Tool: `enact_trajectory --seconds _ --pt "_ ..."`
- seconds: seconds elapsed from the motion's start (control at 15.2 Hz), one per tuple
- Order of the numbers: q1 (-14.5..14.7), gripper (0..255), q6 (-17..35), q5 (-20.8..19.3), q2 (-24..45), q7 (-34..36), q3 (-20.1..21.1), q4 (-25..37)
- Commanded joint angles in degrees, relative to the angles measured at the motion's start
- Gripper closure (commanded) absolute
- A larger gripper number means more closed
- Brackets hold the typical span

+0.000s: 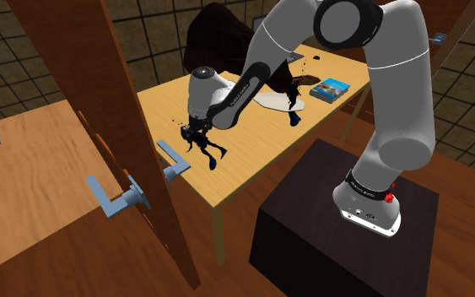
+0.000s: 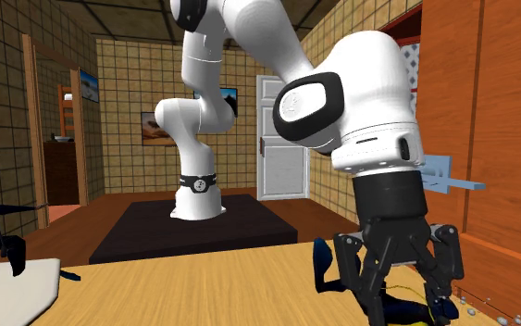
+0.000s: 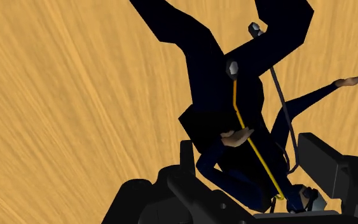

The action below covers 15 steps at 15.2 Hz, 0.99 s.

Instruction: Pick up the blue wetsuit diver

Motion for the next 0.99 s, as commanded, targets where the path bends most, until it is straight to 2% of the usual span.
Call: enact_trajectory --seconds 0.0,0.92 --pt "-0.42 255 -1.01 0.54 -1.07 -0.55 0.56 -0.08" --pt "-2.74 255 -7.59 4.42 -8.09 -4.10 3.78 -0.50"
